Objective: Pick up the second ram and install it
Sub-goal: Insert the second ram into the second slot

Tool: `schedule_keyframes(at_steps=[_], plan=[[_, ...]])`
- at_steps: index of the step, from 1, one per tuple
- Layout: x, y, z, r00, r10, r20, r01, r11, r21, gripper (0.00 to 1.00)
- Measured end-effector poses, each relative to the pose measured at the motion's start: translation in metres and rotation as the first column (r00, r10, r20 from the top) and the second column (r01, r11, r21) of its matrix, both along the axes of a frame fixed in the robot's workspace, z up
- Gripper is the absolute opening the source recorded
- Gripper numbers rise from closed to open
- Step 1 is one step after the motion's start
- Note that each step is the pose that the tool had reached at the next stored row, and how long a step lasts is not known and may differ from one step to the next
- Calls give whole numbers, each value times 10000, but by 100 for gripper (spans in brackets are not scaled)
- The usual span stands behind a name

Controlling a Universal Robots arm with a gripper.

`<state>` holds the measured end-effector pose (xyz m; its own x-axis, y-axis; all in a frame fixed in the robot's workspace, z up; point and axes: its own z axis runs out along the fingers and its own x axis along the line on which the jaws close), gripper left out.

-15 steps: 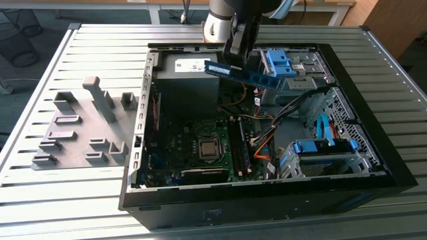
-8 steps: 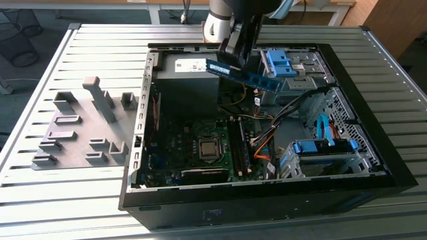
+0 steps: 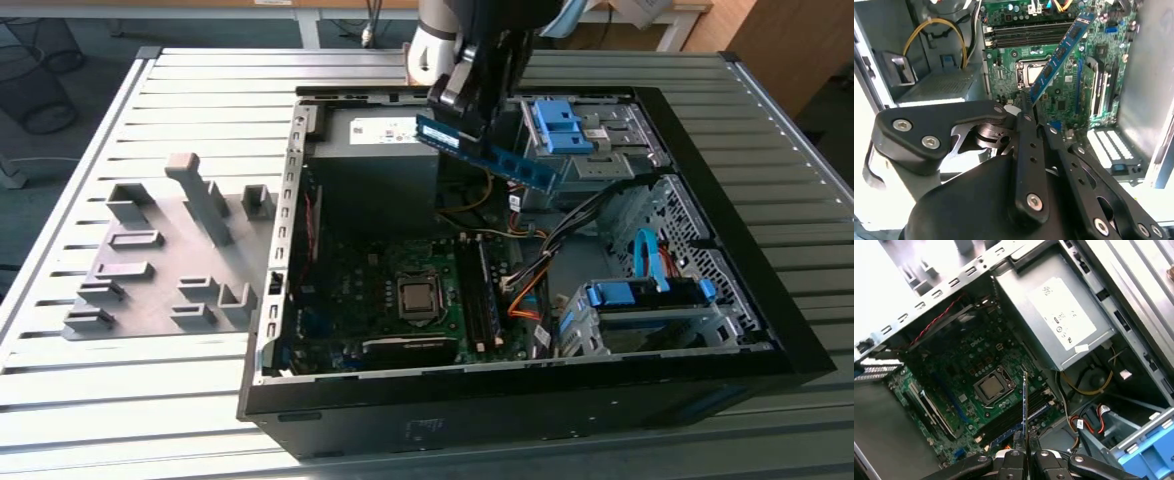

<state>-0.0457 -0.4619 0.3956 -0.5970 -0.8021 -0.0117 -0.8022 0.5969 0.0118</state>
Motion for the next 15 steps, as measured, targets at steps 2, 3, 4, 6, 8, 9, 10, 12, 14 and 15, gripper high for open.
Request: schedule_keyframes(at_steps=[2,3,4,6,8,9,10,12,14,15], plan=[[0,0,-3,9995,-331,0,331,9995,-3,14],[0,0,-6,9987,-515,0,515,9987,-4,14],[0,0,-8,9976,-690,0,690,9976,-6,14],[0,0,-12,9945,-1047,0,1047,9945,-9,14],[0,0,-17,9901,-1404,1,1404,9901,-10,14],[0,0,-19,9874,-1581,1,1581,9874,-11,14],[0,0,-22,9842,-1769,1,1769,9842,-11,14],[0,0,-26,9772,-2122,1,2122,9772,-13,14],[0,0,-32,9690,-2471,1,2471,9690,-13,14],[0,0,-34,9643,-2647,1,2647,9643,-13,14]])
